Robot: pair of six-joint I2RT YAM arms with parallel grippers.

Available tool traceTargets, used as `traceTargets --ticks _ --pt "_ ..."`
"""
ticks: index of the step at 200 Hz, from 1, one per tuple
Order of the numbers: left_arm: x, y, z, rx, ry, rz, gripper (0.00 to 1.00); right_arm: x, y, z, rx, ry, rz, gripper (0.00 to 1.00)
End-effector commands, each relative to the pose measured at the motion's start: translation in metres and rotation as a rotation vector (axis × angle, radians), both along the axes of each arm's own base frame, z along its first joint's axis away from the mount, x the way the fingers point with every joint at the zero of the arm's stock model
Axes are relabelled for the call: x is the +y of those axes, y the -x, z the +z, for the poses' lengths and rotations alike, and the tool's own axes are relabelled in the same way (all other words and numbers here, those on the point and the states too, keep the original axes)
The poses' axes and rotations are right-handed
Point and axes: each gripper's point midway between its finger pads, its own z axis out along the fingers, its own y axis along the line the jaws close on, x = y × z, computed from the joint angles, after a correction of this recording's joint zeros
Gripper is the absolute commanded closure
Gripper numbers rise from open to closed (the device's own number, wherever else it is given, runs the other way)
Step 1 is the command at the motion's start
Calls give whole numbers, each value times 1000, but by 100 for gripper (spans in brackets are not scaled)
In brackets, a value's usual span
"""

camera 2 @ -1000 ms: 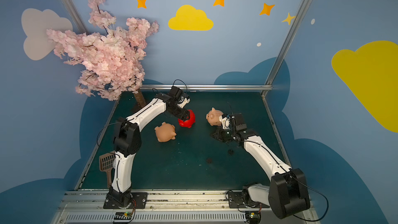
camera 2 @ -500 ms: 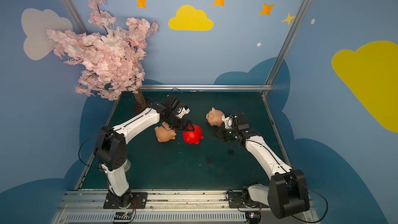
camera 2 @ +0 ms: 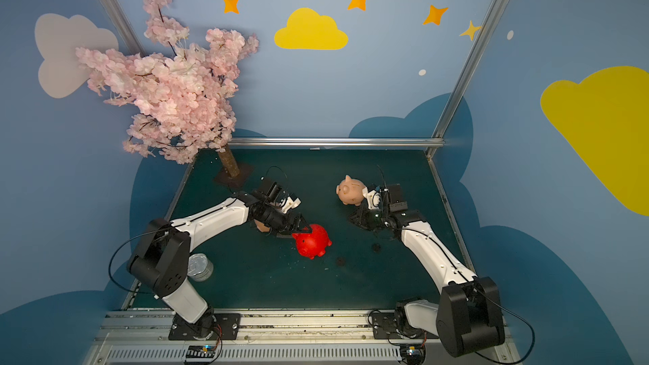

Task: Close piggy banks
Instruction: Turn over the piggy bank at the center of the board.

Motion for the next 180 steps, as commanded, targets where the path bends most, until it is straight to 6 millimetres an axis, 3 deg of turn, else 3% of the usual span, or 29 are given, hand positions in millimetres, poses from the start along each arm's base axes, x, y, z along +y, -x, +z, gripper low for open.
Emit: traceTargets --ticks 1,77,180 --pt "2 -1 10 -6 73 11 30 0 3 -3 14 -10 5 84" --pt "26 0 -9 19 48 58 12 4 0 -5 25 -26 5 84" --pt "44 0 -19 22 -31 82 7 5 -2 -8 37 -30 6 84"
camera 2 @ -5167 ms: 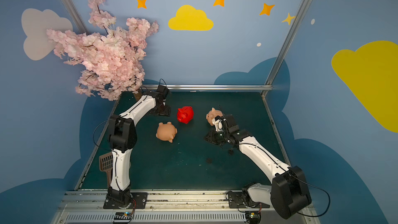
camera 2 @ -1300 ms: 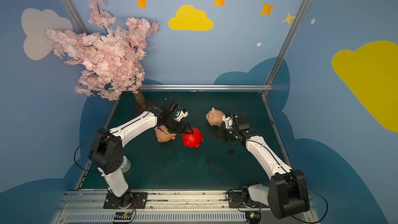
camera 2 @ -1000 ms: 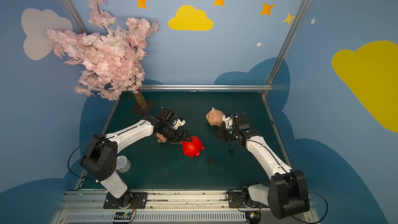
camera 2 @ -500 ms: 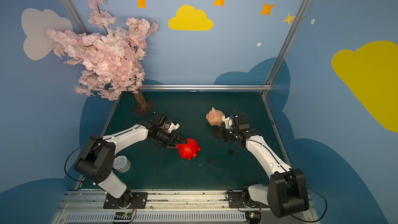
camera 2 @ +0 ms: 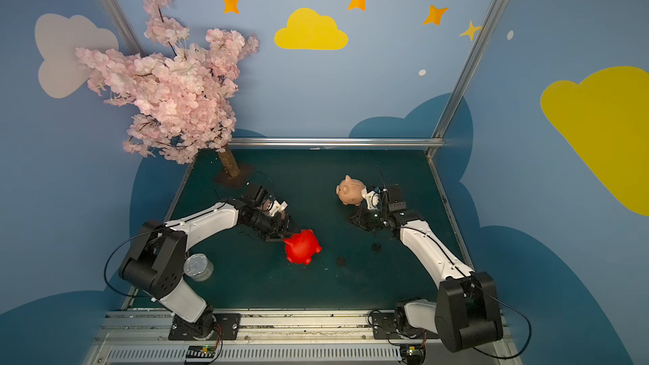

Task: Close piggy banks
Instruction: Turn over the piggy bank at the center of the board.

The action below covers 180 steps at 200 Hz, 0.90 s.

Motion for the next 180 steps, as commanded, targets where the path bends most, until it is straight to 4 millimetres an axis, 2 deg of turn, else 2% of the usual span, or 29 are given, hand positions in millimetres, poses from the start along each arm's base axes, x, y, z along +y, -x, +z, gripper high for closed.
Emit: traceTargets --ticks 1,94,130,180 --pt "8 5 1 -7 -31 -4 7 2 -1 -1 4 -9 5 84" --pt "32 8 5 -45 -185 4 6 0 -1 -1 1 3 8 84" --pt "53 17 10 -49 -296 7 6 1 -4 0 -1 4 11 84" --pt "82 18 2 -43 -433 30 7 5 -8 -3 8 0 18 84"
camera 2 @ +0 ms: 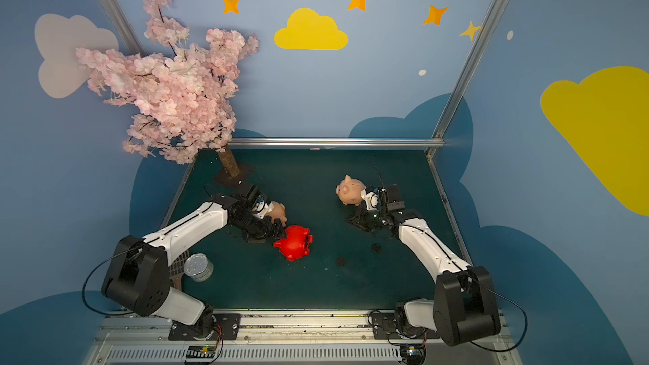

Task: Close piggy banks
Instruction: Turn over the piggy bank at the center of the board, then move the piggy bank to the center of the board.

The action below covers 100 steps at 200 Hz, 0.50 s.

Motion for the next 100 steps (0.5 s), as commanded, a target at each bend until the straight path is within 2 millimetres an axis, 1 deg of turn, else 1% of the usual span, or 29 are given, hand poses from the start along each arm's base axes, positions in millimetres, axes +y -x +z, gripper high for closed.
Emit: traceTargets --ticks 1,14,18,46,55,70,100 --pt "21 3 -3 7 -106 1 7 4 -6 8 -23 -11 17 84" --pt "28 0 -8 9 -153 4 7 5 -7 8 -22 -11 17 84" --pt "34 -4 -10 2 -184 9 7 5 -7 7 -20 -11 18 84" --pt "40 -19 -20 -2 -233 10 8 5 -7 6 -21 -8 18 84" --pt "40 -25 -21 -13 -241 9 8 5 -6 6 -19 -6 19 84" --pt "35 -38 -21 -45 -223 1 10 4 -5 5 -20 -2 17 84" --pt "34 -66 -26 -78 -252 5 13 2 -4 3 -18 5 14 84"
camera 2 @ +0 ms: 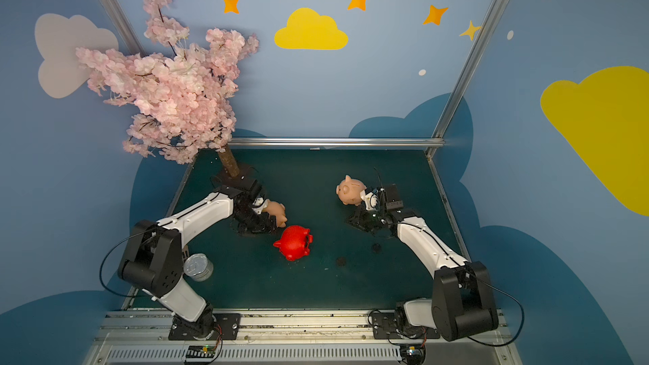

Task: Close piggy banks
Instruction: Move the piggy bank to the center of the board.

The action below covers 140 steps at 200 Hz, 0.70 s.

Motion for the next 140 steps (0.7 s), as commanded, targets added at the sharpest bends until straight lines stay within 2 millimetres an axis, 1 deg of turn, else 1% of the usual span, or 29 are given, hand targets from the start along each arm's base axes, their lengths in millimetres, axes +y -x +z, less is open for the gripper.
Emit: traceTargets --ticks 1,29,66,107,127,140 --pt "1 -27 -1 -56 -33 -15 13 1 -2 7 -30 1 12 84" --pt "-9 -53 -9 -85 -13 -37 17 1 -1 7 -30 5 11 84" --pt "-21 -89 -11 -121 -3 -57 22 0 5 2 -16 27 13 85" --pt "-34 -129 -7 -163 2 -79 24 0 24 -12 6 136 53 85" --pt "-38 -144 -6 -168 -1 -91 24 1 36 -20 17 196 85 85" --pt "-41 -152 -3 -176 5 -98 23 3 43 -26 22 237 110 86"
